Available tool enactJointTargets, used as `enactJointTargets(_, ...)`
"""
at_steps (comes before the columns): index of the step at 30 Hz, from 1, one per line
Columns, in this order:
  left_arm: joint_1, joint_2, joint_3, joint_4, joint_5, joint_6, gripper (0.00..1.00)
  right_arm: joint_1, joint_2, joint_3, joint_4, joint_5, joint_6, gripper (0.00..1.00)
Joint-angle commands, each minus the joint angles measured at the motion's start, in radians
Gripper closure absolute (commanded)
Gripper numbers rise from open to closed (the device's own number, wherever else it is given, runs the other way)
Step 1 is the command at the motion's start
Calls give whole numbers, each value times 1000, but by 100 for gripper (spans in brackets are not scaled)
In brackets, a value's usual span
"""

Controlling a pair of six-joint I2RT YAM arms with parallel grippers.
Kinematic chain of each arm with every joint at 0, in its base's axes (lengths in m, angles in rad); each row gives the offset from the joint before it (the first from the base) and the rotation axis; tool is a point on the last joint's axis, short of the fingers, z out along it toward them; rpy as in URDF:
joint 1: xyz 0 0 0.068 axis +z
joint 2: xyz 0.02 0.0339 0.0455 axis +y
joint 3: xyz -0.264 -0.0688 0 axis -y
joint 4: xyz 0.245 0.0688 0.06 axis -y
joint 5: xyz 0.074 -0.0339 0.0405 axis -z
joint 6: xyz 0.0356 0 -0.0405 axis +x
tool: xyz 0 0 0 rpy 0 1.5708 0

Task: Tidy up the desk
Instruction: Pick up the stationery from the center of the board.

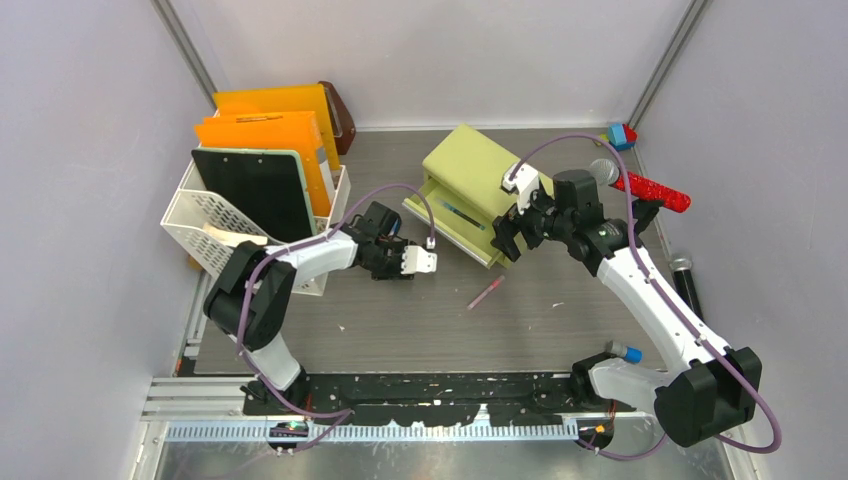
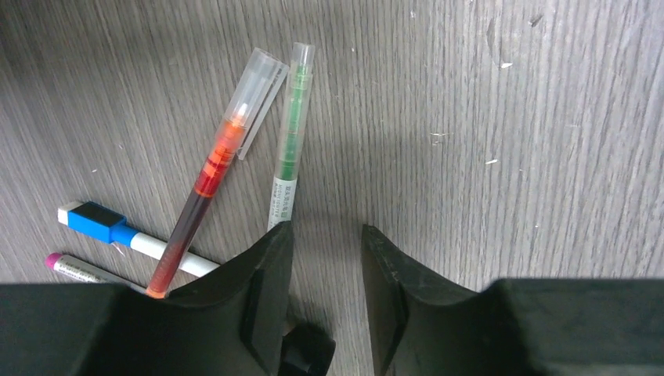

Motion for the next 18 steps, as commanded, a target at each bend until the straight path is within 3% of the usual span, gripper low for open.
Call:
enactJointTargets(1,-5,22,22,-7,18,22,62,-10,-10,6,31,-20,6,4)
enactJointTargets(18,-1,-112,-28,72,0,-9,61,-17,12,10,24,-18,13,5)
